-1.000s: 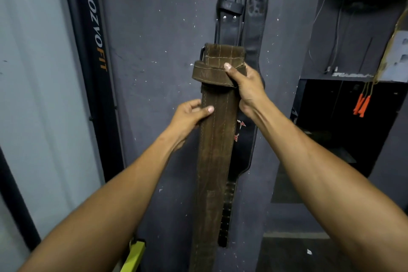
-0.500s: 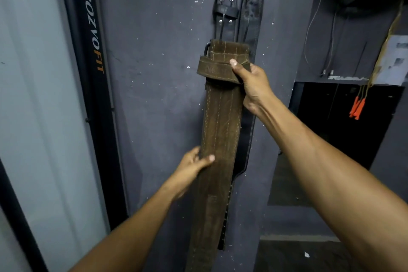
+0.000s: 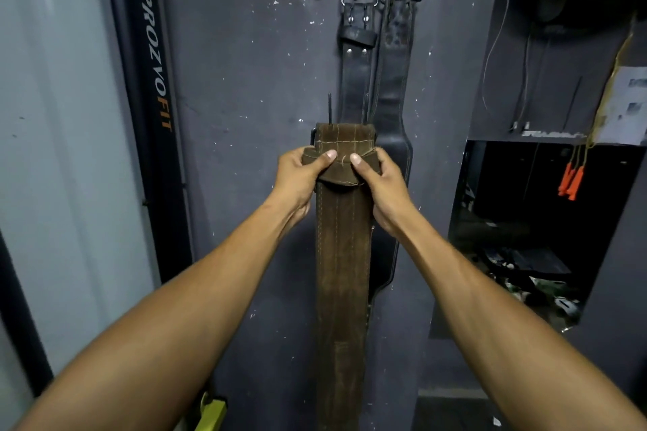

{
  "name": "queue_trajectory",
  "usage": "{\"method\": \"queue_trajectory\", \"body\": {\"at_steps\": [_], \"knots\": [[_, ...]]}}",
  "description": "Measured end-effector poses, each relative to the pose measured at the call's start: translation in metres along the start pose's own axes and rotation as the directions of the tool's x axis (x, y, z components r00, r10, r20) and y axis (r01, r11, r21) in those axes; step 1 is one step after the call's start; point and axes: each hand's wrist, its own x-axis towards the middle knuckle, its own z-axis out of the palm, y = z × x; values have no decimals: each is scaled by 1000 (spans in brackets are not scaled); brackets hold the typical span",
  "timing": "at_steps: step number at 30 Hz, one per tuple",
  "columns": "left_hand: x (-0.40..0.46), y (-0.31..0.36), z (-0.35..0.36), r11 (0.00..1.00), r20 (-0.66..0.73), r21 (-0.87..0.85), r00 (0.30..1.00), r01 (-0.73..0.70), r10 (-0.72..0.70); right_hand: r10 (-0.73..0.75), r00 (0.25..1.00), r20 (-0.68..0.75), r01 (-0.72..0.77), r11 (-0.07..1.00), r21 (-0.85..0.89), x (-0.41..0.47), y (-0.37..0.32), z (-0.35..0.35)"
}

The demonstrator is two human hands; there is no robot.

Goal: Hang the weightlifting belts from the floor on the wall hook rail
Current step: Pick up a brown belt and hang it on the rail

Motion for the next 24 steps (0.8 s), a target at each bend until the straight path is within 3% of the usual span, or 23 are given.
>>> {"method": "queue_trajectory", "body": {"at_steps": [3, 5, 9, 12, 16, 21, 24], "knots": [[1, -4, 0, 998, -2, -66, 1000, -13, 13, 59, 996, 59, -51, 989, -137, -35, 34, -13], [3, 0, 1, 995, 3, -97, 1000, -27, 27, 198, 976, 91, -174, 959, -224, -66, 75, -25], [7, 10, 4, 987, 14, -149, 997, -68, 70, 537, 832, 138, -444, 794, -416, -136, 151, -49], [8, 14, 6, 983, 36, -172, 997, -66, 73, 632, 763, 135, -497, 707, -503, -168, 175, -53], [6, 11, 4, 983, 61, -169, 995, -69, 80, 513, 852, 101, -443, 811, -382, -140, 150, -41], [3, -5, -3, 991, 64, -118, 996, -57, 64, 233, 967, 98, -222, 968, -116, -64, 58, -19], [-2, -16, -2, 990, 53, -131, 997, -48, 55, 84, 996, 33, -78, 987, -140, -25, 16, -11]]}}
